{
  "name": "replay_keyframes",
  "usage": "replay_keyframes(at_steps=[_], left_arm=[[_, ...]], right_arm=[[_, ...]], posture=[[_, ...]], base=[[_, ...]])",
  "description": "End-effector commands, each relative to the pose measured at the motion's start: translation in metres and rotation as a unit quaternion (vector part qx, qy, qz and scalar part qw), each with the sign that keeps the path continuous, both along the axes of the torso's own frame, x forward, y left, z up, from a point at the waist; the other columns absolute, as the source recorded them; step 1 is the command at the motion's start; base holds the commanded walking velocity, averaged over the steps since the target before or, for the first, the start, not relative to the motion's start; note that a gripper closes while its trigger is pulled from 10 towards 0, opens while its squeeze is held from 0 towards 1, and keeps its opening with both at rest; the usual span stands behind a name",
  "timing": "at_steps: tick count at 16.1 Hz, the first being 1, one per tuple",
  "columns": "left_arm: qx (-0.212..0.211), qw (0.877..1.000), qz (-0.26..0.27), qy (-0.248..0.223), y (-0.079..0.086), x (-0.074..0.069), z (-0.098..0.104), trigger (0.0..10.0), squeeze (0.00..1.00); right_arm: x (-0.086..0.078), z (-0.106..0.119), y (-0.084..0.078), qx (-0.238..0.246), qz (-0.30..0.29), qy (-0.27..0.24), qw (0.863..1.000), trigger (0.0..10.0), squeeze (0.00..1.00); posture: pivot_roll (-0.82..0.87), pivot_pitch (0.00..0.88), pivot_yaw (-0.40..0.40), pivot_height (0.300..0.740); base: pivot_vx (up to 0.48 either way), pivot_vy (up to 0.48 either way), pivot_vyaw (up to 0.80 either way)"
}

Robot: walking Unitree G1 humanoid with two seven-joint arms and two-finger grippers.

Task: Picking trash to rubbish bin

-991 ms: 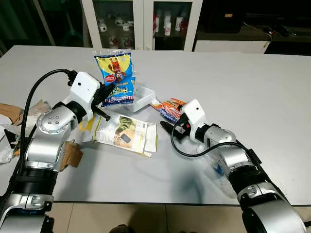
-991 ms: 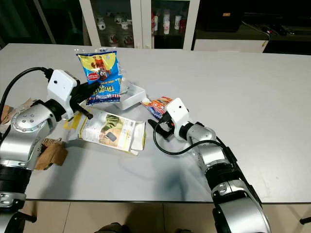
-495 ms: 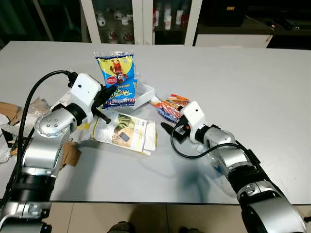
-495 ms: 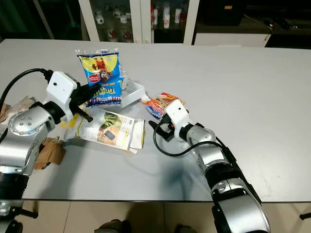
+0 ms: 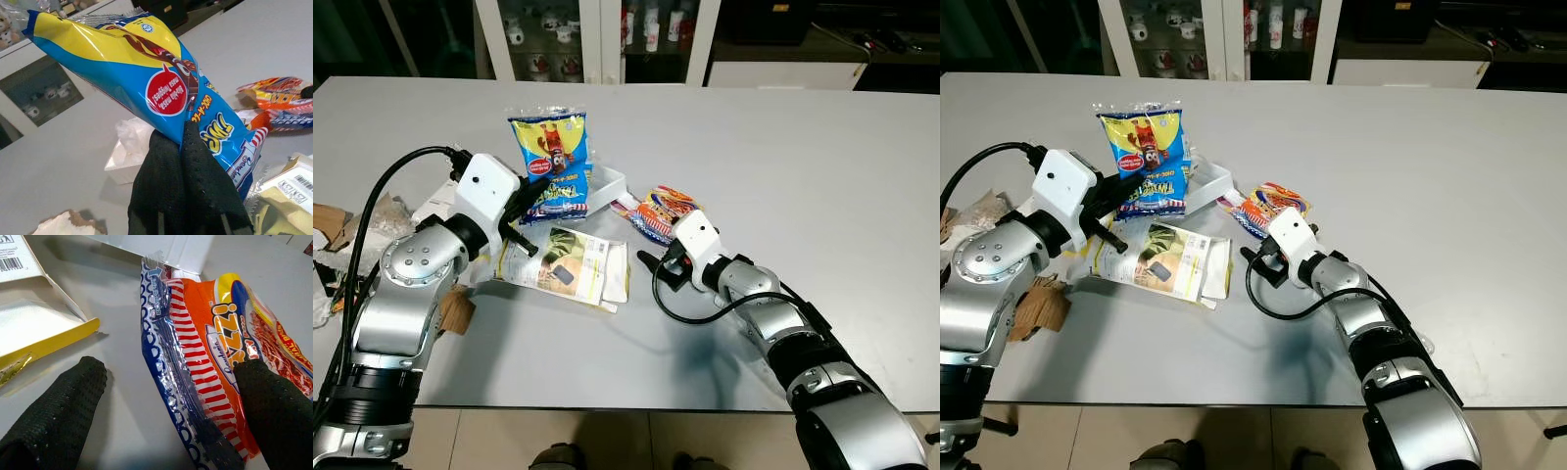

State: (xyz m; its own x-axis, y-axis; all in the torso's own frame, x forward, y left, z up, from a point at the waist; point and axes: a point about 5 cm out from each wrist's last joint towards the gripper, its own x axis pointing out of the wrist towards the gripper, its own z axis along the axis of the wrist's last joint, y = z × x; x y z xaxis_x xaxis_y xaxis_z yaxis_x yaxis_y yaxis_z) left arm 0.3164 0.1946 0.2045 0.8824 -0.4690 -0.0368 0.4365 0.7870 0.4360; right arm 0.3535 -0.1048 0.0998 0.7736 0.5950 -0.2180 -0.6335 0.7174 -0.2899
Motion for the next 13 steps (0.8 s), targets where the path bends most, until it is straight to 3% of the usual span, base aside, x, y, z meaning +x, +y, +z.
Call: replay_keyframes(at_steps=[1, 5, 6, 7, 13], left_arm=[[0.013, 1.0, -0.003, -0.005, -0.003, -0.003, 0.003, 10.0, 0.0], [0.016, 1.0, 0.0, -0.005, -0.005, -0.006, 0.003, 10.0, 0.0], [0.016, 1.0, 0.0, -0.005, -0.005, -0.006, 0.003, 10.0, 0.0], [0.017, 1.0, 0.0, -0.004, -0.006, -0.007, 0.003, 10.0, 0.0], [0.019, 1.0, -0.005, -0.003, -0.011, -0.006, 0.004, 10.0, 0.0]], right_arm=[[0.0, -0.001, 0.002, -0.01, 0.001, 0.0, 1.0, 10.0, 0.0], [-0.003, -0.008, 0.008, -0.015, 0.0, 0.005, 1.0, 10.0, 0.0], [-0.003, -0.009, 0.008, -0.015, -0.003, 0.005, 1.0, 1.9, 0.0], [-0.003, -0.01, 0.01, -0.011, -0.002, 0.007, 1.0, 0.0, 0.0], [-0.006, -0.016, 0.011, -0.023, 0.0, 0.019, 1.0, 0.0, 0.0]], posture=[[0.15, 0.143, 0.003, 0.74], [0.16, 0.147, 0.003, 0.74], [0.16, 0.147, 0.003, 0.74], [0.16, 0.148, 0.005, 0.74], [0.16, 0.143, 0.012, 0.74]], base=[[0.0, 0.0, 0.0], [0.0, 0.0, 0.0], [0.0, 0.0, 0.0], [0.0, 0.0, 0.0], [0.0, 0.0, 0.0]])
